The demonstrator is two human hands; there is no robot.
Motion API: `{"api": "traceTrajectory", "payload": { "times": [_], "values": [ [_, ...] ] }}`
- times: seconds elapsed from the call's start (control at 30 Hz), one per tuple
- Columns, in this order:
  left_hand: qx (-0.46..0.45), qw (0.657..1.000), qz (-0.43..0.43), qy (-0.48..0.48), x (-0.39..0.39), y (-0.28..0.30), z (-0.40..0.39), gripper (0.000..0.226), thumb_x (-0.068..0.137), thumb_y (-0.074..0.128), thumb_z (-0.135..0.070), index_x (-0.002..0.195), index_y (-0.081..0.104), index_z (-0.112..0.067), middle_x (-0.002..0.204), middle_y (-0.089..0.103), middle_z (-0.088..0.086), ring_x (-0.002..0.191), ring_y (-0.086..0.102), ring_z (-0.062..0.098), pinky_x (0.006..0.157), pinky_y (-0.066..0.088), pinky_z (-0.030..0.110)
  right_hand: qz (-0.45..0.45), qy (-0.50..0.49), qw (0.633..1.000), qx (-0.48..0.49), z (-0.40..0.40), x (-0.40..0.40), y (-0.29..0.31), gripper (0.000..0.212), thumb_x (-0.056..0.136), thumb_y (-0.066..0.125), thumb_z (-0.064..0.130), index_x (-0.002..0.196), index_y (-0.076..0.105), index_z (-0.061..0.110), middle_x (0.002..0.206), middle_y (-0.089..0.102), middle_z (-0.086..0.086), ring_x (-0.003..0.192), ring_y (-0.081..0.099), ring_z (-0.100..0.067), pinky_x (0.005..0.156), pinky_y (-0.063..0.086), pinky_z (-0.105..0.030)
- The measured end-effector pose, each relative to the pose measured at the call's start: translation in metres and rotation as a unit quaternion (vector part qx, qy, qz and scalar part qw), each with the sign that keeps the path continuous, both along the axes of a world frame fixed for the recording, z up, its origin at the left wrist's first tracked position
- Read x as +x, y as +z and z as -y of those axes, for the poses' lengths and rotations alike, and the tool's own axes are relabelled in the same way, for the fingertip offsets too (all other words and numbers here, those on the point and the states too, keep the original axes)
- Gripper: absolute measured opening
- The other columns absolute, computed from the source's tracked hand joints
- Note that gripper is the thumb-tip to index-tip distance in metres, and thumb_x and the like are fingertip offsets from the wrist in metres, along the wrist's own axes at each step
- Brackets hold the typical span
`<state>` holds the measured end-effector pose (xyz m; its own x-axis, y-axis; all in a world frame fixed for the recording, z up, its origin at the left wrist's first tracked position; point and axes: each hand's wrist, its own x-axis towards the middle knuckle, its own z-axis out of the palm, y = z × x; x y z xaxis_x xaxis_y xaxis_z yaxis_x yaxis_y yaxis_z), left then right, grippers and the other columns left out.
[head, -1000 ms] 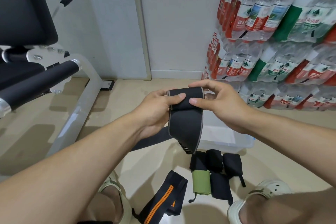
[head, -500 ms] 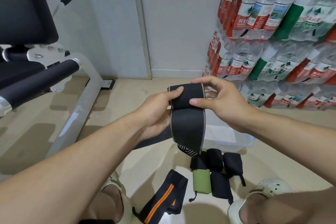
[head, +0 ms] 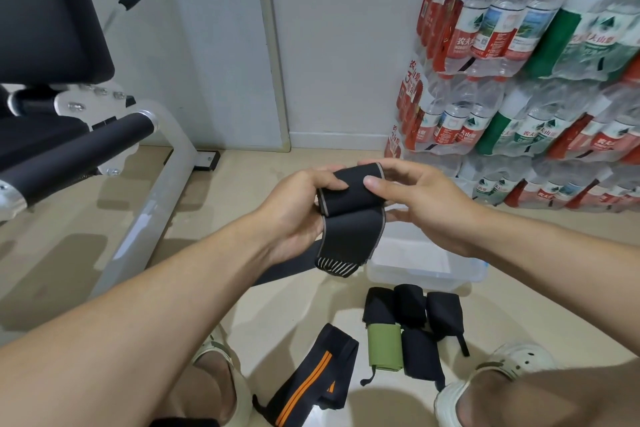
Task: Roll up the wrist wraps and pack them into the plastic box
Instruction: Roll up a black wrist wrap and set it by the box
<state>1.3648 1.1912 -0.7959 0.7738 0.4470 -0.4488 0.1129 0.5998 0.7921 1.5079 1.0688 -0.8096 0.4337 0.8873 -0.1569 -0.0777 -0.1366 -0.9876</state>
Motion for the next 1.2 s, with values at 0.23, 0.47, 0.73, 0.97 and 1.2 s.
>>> {"api": "traceTrajectory", "payload": {
  "times": [0.23, 0.47, 0.73, 0.97, 1.2],
  "values": [
    [-0.041, 0.999, -0.014, -0.025, 0.000, 0.001, 0.004, 0.038, 0.104, 0.051, -0.026, 0.130, 0.065, -0.003, 0.126, 0.069, 0.021, 0.114, 0.068, 0.035, 0.084, 0.062, 0.041, 0.070, -0.040, 0.996, 0.045, 0.001, 0.000, -0.001, 0.033, 0.086, 0.074, -0.006, 0.107, 0.073, 0.020, 0.099, 0.079, 0.003, 0.093, 0.075, -0.016, 0.086, 0.060, -0.029],
    [-0.031, 0.998, 0.041, 0.038, 0.001, 0.003, 0.006, 0.021, 0.099, 0.055, -0.004, 0.118, 0.060, 0.003, 0.112, 0.073, 0.023, 0.100, 0.074, 0.032, 0.078, 0.063, 0.039, 0.094, -0.009, 0.995, -0.038, -0.003, -0.015, 0.000, 0.069, 0.101, 0.058, 0.040, 0.161, 0.026, 0.032, 0.147, 0.049, 0.022, 0.129, 0.053, 0.003, 0.116, 0.040, -0.026],
    [-0.003, 0.998, 0.017, 0.064, -0.003, -0.001, 0.009, 0.046, 0.094, 0.063, 0.000, 0.137, 0.052, -0.014, 0.103, 0.073, 0.017, 0.078, 0.077, 0.023, 0.061, 0.060, 0.033, 0.184, 0.088, 0.969, -0.137, 0.003, -0.018, -0.001, 0.076, 0.101, 0.038, 0.061, 0.159, -0.009, 0.047, 0.143, 0.026, 0.030, 0.132, 0.034, 0.004, 0.107, 0.027, -0.018],
    [0.013, 0.999, 0.022, 0.029, -0.005, 0.002, 0.001, 0.050, 0.092, 0.059, 0.010, 0.135, 0.057, -0.015, 0.105, 0.076, 0.019, 0.089, 0.076, 0.026, 0.072, 0.063, 0.034, 0.075, 0.015, 0.997, -0.024, -0.003, -0.008, 0.000, 0.044, 0.096, 0.070, 0.017, 0.135, 0.053, 0.027, 0.129, 0.065, -0.003, 0.106, 0.069, -0.016, 0.085, 0.059, -0.028],
    [-0.027, 0.999, 0.007, -0.023, -0.002, 0.003, 0.009, 0.034, 0.101, 0.057, -0.025, 0.127, 0.066, -0.005, 0.123, 0.070, 0.018, 0.108, 0.071, 0.035, 0.094, 0.058, 0.049, 0.159, 0.006, 0.987, 0.034, 0.001, 0.005, 0.002, 0.046, 0.087, 0.071, -0.012, 0.109, 0.055, 0.024, 0.126, 0.063, -0.006, 0.107, 0.063, -0.035, 0.088, 0.058, -0.039]
  ]
}}
